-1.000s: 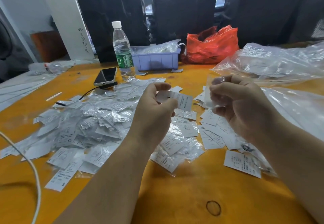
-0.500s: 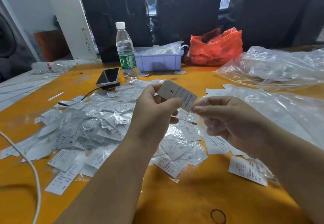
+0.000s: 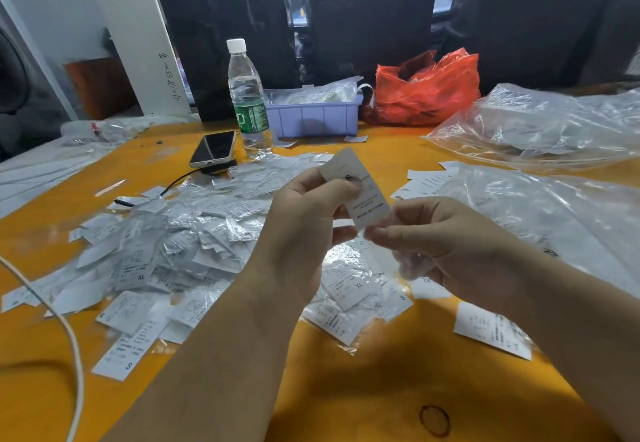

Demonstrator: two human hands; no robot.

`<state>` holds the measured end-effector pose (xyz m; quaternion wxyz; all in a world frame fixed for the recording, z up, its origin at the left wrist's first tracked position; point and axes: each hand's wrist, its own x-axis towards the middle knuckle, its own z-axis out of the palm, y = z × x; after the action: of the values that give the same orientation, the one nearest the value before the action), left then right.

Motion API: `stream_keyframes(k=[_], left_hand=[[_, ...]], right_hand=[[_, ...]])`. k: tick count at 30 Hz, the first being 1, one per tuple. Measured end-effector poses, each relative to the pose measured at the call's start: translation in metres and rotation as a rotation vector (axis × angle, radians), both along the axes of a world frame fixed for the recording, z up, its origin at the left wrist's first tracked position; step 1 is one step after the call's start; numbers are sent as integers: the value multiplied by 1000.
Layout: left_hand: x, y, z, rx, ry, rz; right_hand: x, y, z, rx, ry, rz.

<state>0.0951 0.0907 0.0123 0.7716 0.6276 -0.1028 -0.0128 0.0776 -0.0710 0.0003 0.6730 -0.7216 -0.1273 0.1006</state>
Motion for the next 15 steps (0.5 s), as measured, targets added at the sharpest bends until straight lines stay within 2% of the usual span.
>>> stream_keyframes(k=[4,8,12,15], left_hand=[[2,3,2,-62,18,21],[3,7,1,121,-85,93],[0,5,0,278,-158,66],[-1,5,2,360,-207,66]], right_hand=[[-3,2,3,-73,-24,17],[-1,-4,7,-47,-16,-12],[0,-8,11,25,20,-34],[1,-10,12,4,0,-30]])
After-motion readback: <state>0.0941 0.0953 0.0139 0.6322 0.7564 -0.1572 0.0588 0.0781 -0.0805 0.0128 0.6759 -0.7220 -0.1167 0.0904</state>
